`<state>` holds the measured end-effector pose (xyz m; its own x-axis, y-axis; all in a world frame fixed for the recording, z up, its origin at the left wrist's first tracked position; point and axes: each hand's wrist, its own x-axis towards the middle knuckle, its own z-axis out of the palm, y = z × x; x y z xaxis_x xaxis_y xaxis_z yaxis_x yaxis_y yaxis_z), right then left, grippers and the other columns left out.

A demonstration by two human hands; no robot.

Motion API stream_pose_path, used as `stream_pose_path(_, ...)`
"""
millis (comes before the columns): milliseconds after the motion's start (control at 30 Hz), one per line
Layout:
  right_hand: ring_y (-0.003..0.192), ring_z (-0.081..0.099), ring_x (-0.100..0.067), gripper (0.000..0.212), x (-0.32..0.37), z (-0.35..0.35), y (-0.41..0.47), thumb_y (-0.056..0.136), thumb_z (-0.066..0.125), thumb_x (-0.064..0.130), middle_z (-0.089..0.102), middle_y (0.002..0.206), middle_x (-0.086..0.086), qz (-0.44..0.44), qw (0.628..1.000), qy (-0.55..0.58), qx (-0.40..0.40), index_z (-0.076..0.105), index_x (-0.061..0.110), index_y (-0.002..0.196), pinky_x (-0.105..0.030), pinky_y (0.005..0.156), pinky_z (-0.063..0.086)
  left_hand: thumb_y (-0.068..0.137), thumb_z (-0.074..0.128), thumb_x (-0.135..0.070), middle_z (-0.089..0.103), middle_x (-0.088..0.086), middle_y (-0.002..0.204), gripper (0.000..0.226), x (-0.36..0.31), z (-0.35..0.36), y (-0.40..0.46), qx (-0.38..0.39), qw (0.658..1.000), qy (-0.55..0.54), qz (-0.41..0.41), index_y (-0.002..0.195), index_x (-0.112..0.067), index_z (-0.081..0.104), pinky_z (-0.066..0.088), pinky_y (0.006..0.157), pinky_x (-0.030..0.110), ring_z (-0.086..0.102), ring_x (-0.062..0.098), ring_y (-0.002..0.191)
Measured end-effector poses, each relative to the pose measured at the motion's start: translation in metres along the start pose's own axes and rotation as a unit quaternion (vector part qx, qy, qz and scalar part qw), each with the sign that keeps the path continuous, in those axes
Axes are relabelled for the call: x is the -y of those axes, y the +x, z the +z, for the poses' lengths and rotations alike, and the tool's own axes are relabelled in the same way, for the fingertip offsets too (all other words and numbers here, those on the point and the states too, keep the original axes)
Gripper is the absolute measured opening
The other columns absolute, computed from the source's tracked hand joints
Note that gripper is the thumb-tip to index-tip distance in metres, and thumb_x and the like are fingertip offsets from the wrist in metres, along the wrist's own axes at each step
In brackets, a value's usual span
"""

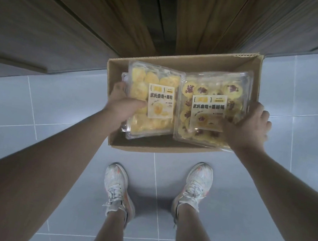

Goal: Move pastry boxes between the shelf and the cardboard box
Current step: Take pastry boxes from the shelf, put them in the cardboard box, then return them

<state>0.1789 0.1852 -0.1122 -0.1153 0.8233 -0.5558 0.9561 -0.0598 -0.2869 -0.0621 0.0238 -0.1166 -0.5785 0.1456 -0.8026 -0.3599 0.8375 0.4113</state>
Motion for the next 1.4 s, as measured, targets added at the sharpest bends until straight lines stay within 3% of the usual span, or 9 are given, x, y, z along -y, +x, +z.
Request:
stream_pose_path(67,0.125,0.045,-0.038,0.082,0.005,-0.005,-0.009,0.076,0.074,0.037,0.047,0.135,-0.014,-0.026,0.999,0.041,0.012,0.036,0.014,0.145,-0.051,0.101,0.042,0.076,0.087,-0.015,0.062,-0.006,0.125,0.082,-0.005,0.005,-0.009,0.009,0.998,0.047,0.044,0.144,-0.022,0.041,0.057,0.096,0.044,0.061,0.018,0.112)
stream_pose_path(200,0.118,0.053,-0.035,0.068,0.021,-0.014,-0.017,0.085,0.067,0.036,0.046,0.135,-0.014,-0.074,0.995,0.032,0.057,0.043,0.016,0.146,-0.039,0.093,0.046,0.065,0.088,-0.035,0.055,-0.002,0.137,0.089,-0.015,0.010,-0.016,0.043,0.993,0.094,0.054,0.140,-0.036,0.041,0.056,0.099,0.052,0.059,0.023,0.122)
stream_pose_path(300,0.115,0.052,-0.036,0.059,0.038,-0.011,-0.029,0.087,0.070,0.033,0.033,0.135,-0.011,-0.097,0.986,0.008,0.134,0.044,0.016,0.137,-0.042,0.098,0.049,0.083,0.082,-0.018,0.059,-0.009,0.122,0.073,-0.019,0.015,-0.021,0.103,0.992,0.060,0.031,0.138,-0.034,0.036,0.057,0.095,0.050,0.057,0.019,0.114)
stream_pose_path(400,0.096,0.054,-0.030,0.039,0.056,-0.003,-0.041,0.092,0.063,0.030,0.049,0.108,-0.009,-0.095,0.978,0.001,0.184,0.038,0.013,0.115,-0.040,0.073,0.049,0.091,0.072,-0.006,0.058,-0.013,0.108,0.060,-0.021,0.018,-0.026,0.122,0.992,0.036,0.019,0.127,-0.036,0.033,0.060,0.087,0.050,0.058,0.021,0.111)
stream_pose_path(567,0.080,0.056,-0.028,0.022,0.071,-0.009,-0.057,0.088,0.044,0.005,0.051,0.086,-0.005,-0.094,0.982,0.018,0.161,0.036,0.012,0.108,-0.039,0.066,0.046,0.091,0.070,-0.002,0.059,-0.011,0.109,0.061,-0.020,0.007,-0.043,0.109,0.994,0.001,0.021,0.131,-0.031,0.035,0.058,0.092,0.059,0.059,0.026,0.117)
stream_pose_path(833,0.071,0.051,-0.006,0.033,0.093,-0.084,-0.100,0.096,0.062,0.022,0.052,0.084,0.006,-0.189,0.971,0.034,0.144,0.032,0.017,0.110,-0.026,0.053,0.038,0.089,0.073,-0.002,0.067,0.002,0.127,0.065,-0.034,-0.060,-0.100,0.125,0.989,-0.047,0.067,0.137,-0.026,0.037,0.063,0.082,0.056,0.070,0.025,0.110)
stream_pose_path(1000,0.083,0.060,-0.017,0.034,0.124,-0.152,-0.153,0.095,0.062,0.023,0.060,0.095,0.005,-0.208,0.965,0.046,0.151,0.032,0.025,0.112,-0.035,0.075,0.050,0.091,0.072,-0.002,0.068,0.005,0.129,0.067,-0.055,-0.124,-0.166,0.145,0.983,-0.071,0.091,0.139,-0.030,0.035,0.060,0.079,0.039,0.068,0.025,0.117)
stream_pose_path(1233,0.072,0.066,-0.019,0.029,0.169,-0.250,-0.246,0.095,0.063,0.026,0.063,0.088,0.002,-0.220,0.968,0.034,0.115,0.039,0.020,0.109,-0.028,0.053,0.047,0.091,0.074,-0.001,0.074,0.002,0.119,0.068,-0.081,-0.210,-0.273,0.160,0.972,-0.108,0.135,0.140,-0.030,0.038,0.062,0.072,0.036,0.074,0.019,0.106)
stream_pose_path(1400,0.074,0.062,-0.017,0.030,0.205,-0.318,-0.317,0.094,0.065,0.029,0.062,0.089,0.001,-0.250,0.963,0.011,0.098,0.038,0.021,0.105,-0.033,0.056,0.043,0.090,0.075,-0.002,0.075,0.000,0.119,0.067,-0.098,-0.273,-0.350,0.147,0.966,-0.126,0.173,0.140,-0.030,0.039,0.063,0.074,0.039,0.074,0.018,0.106)
